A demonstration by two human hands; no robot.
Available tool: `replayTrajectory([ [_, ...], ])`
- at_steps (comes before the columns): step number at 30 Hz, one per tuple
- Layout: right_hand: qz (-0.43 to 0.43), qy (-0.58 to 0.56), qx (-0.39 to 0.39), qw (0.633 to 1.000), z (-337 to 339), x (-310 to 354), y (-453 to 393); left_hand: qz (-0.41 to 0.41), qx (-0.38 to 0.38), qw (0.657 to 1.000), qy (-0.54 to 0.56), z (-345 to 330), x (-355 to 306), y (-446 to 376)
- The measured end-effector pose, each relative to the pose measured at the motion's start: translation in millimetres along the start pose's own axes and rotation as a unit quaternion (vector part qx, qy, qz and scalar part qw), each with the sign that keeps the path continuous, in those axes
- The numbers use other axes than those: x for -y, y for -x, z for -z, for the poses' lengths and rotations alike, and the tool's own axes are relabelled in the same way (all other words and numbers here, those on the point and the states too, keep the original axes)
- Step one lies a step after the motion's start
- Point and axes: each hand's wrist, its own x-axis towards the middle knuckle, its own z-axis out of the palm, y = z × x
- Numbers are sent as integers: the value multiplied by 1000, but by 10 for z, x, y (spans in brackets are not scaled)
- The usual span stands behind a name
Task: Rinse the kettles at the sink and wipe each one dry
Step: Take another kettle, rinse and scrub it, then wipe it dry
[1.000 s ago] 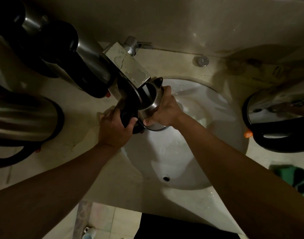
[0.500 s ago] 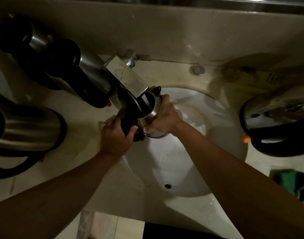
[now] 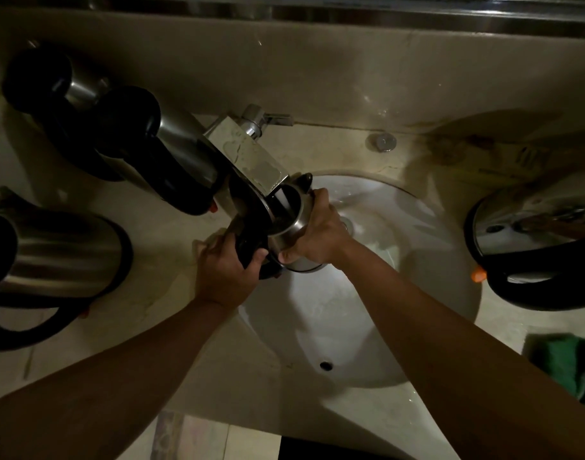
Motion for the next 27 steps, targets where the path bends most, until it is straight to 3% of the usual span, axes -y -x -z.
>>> replayTrajectory([
  [10,0,-1,3,1000,6,-20,-16,-26,-35,999,1,23,-19,8],
  [27,1,-16,0,1000,-5,-3,3,-18,-12,1000,-2,41,-23,1],
])
